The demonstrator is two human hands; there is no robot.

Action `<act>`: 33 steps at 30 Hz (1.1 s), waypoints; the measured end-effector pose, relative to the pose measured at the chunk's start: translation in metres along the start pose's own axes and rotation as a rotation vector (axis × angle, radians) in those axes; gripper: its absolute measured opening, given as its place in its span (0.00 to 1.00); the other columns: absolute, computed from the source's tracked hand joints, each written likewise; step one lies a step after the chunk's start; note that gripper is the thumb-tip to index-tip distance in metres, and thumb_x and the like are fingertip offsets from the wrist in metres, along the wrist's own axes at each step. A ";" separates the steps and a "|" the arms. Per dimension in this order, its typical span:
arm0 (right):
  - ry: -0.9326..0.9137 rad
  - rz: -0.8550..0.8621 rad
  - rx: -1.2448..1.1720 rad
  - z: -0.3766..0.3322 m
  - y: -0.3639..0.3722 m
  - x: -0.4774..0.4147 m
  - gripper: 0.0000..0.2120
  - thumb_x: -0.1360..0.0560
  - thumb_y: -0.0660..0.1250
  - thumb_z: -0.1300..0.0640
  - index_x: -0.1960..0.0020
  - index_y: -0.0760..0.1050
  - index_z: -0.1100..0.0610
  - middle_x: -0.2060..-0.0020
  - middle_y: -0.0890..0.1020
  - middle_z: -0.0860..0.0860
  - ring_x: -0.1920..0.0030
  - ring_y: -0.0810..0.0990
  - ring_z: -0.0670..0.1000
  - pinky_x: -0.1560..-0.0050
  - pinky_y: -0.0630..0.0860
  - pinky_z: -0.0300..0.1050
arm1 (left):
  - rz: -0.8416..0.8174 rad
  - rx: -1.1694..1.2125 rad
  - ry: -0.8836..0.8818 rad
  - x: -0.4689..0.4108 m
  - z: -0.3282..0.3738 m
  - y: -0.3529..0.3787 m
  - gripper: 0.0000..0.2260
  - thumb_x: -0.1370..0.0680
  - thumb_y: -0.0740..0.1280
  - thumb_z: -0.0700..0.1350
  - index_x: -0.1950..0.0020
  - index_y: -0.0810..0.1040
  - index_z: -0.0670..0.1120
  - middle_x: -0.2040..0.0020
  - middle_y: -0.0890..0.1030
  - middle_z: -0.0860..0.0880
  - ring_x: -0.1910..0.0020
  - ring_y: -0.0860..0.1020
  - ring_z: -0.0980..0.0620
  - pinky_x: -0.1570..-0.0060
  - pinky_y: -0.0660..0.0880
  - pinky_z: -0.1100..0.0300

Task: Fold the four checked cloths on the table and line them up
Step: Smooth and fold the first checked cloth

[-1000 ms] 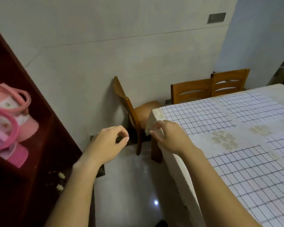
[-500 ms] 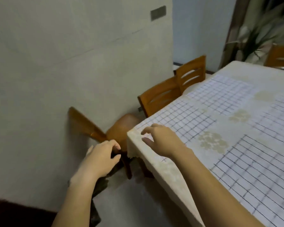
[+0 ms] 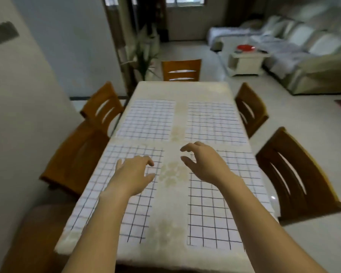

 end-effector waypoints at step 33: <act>0.356 -0.214 0.255 0.324 0.157 0.047 0.38 0.25 0.34 0.29 0.22 0.26 0.45 0.21 0.32 0.53 0.21 0.32 0.58 0.21 0.39 0.60 | -0.329 -0.201 0.202 -0.137 0.145 0.310 0.37 0.16 0.47 0.66 0.20 0.29 0.50 0.20 0.28 0.48 0.20 0.31 0.43 0.21 0.36 0.45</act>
Point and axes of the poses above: each hand's wrist, its own x-axis away from the middle knuckle, its own y-axis out of the palm, z = x × y, the point moved 1 cm from there along -x, towards the middle knuckle
